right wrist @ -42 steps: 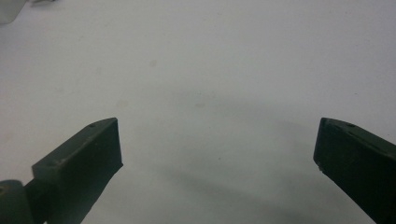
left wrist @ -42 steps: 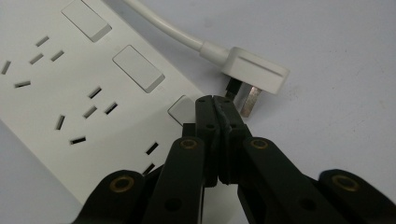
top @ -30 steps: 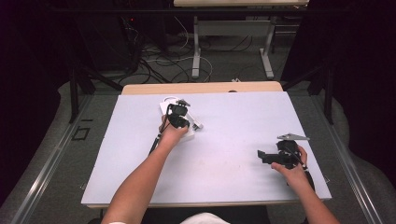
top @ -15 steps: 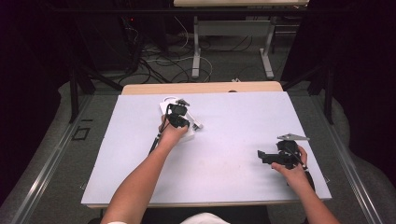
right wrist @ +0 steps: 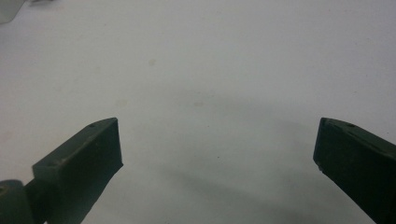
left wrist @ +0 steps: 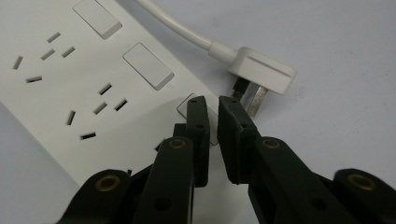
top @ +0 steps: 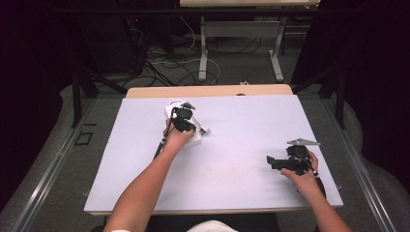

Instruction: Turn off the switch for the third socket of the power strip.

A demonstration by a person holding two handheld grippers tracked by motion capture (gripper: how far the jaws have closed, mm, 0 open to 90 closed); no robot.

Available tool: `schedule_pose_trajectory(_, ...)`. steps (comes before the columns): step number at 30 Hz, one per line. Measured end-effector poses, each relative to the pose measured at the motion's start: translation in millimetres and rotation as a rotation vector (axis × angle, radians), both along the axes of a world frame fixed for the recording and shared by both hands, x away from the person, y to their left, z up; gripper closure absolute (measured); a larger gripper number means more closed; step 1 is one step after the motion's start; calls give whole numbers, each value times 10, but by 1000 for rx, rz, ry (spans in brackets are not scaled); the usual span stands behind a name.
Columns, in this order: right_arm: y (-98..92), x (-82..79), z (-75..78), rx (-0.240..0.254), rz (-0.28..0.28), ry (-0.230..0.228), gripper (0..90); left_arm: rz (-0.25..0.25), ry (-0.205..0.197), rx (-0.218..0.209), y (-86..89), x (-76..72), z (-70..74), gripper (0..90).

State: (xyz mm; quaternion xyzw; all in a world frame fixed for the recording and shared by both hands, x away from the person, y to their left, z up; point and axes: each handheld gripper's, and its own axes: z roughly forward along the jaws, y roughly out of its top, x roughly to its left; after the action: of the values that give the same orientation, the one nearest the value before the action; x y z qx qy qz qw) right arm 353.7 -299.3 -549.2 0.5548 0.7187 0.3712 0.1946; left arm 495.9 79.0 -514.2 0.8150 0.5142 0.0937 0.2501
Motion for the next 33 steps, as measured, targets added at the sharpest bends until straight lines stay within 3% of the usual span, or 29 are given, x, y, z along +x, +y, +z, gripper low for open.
schedule_pose_trajectory(33,3,-1,0,1,0,0,7,-16,3,-40,-2,-101,122,598)
